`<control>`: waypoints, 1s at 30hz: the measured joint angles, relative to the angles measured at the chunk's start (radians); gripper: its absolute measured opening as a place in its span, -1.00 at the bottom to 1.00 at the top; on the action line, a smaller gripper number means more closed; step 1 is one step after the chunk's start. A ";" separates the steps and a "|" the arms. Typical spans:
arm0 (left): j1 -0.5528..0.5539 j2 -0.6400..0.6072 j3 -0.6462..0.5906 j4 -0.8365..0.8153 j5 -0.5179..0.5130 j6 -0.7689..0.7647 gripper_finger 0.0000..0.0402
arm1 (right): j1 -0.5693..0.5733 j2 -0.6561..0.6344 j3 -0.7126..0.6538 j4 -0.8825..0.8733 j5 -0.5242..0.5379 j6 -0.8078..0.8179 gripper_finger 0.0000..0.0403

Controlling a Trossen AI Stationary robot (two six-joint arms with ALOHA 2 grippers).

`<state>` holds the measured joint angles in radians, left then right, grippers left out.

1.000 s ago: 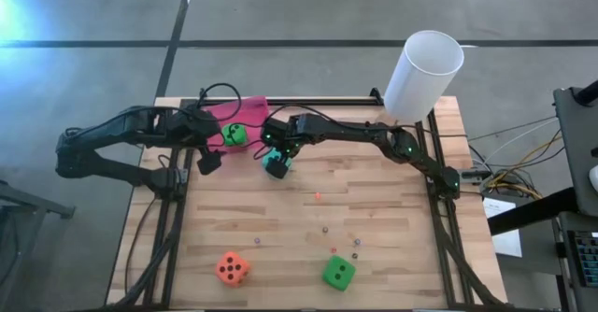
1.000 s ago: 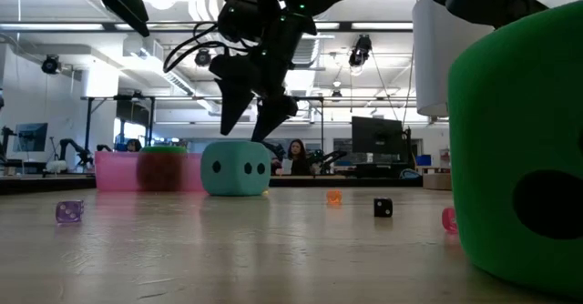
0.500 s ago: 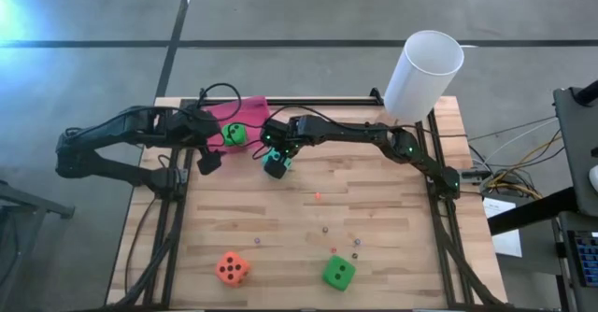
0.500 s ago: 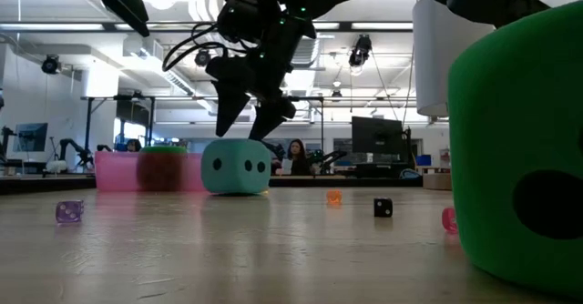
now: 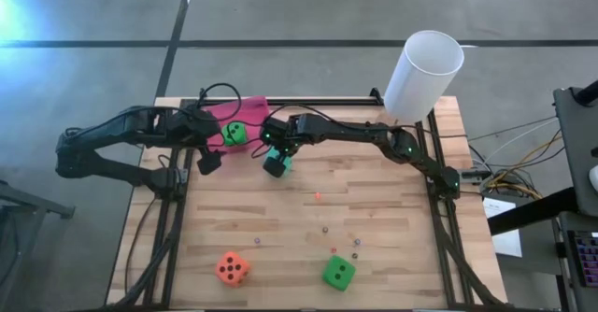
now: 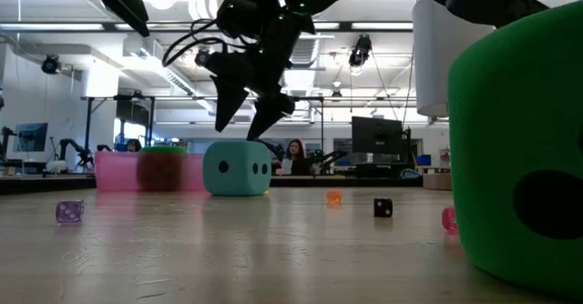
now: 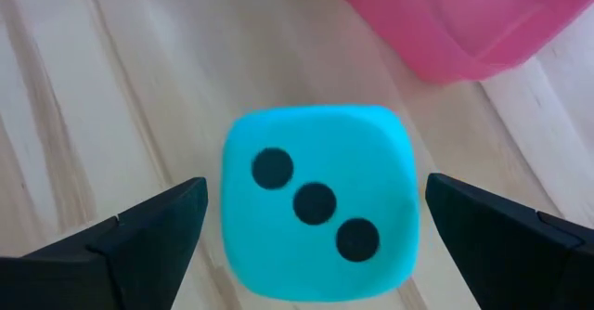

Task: Pick & Place Dice
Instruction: Put the big blue dice into the red bin

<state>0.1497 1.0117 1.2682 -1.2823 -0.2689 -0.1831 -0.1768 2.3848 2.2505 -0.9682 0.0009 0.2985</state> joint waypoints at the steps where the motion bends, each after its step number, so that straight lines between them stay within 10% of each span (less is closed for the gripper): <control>1: 0.000 0.000 0.000 0.000 0.000 0.000 0.92 | 0.000 0.000 -0.001 -0.005 0.000 -0.001 0.99; 30: 0.000 0.000 0.000 0.000 0.000 -0.001 0.93 | 0.000 -0.001 -0.075 0.026 -0.016 -0.023 0.99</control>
<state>0.1493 1.0117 1.2682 -1.2823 -0.2689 -0.1837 -0.1769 2.3842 2.1753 -0.9417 -0.0149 0.2760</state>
